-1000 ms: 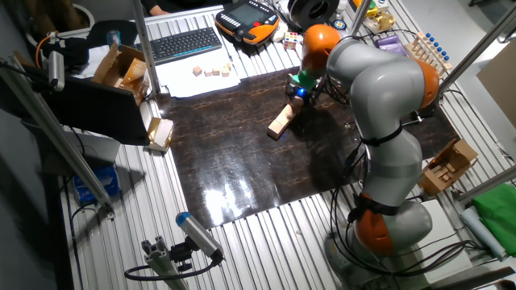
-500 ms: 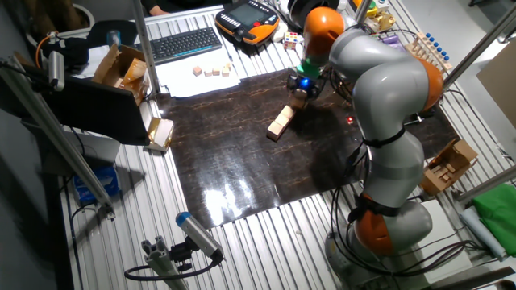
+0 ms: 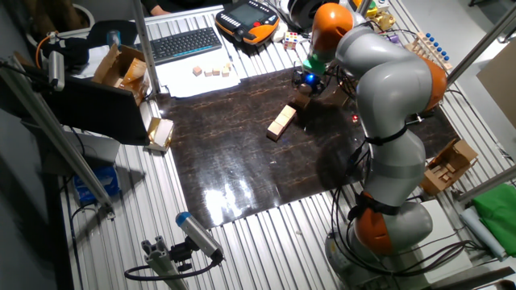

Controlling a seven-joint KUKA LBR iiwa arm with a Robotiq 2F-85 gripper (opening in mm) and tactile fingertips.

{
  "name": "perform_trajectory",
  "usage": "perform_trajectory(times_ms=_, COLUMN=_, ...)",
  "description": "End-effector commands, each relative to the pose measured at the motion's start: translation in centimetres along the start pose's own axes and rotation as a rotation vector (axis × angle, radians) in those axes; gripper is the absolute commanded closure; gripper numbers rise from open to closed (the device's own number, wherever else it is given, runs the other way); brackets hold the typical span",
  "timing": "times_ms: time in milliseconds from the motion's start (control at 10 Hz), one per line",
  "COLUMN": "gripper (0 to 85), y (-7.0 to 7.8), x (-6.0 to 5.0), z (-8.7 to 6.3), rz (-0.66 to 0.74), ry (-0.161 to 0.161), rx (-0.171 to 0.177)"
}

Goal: Stack the blocks in a vertical line of five

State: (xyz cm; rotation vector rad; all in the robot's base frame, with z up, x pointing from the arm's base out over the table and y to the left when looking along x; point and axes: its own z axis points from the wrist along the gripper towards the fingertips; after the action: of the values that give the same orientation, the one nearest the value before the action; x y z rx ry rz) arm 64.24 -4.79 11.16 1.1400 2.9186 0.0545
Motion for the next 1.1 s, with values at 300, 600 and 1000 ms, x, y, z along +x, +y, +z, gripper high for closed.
perform_trajectory(times_ms=300, gripper=45.7, y=0.08, x=-0.3, z=0.75, rz=-0.126, ry=-0.011, rx=0.033)
perform_trajectory(times_ms=600, gripper=45.3, y=-0.09, x=-0.56, z=0.8, rz=-0.198, ry=-0.032, rx=0.032)
perform_trajectory(times_ms=1000, gripper=44.3, y=-0.4, x=-1.05, z=1.06, rz=-0.298, ry=-0.026, rx=0.026)
